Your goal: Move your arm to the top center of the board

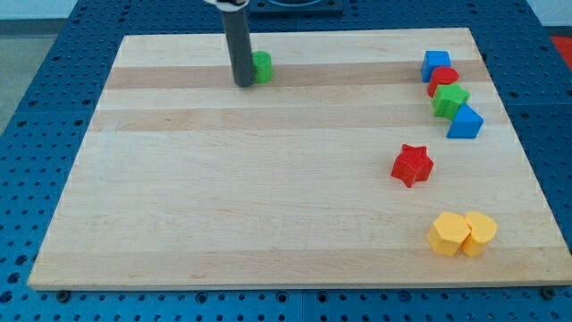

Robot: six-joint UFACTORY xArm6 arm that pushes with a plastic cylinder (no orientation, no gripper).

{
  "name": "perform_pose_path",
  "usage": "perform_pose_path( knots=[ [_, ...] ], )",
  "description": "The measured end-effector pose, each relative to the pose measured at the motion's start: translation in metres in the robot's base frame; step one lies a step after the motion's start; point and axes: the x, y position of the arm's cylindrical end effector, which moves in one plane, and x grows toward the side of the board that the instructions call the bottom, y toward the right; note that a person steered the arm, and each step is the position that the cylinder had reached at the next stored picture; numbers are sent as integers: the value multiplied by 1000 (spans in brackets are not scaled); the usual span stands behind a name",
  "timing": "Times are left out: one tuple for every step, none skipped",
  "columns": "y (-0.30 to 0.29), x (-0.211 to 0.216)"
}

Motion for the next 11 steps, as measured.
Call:
perform_pose_path(
  knots=[
    [31,-27],
    [35,-32],
    [52,-18],
    [100,-22],
    [113,-50],
    [107,-67],
    [88,-76],
    [68,-77],
    [58,-77],
    [108,-77],
    [196,-79]
  ],
)
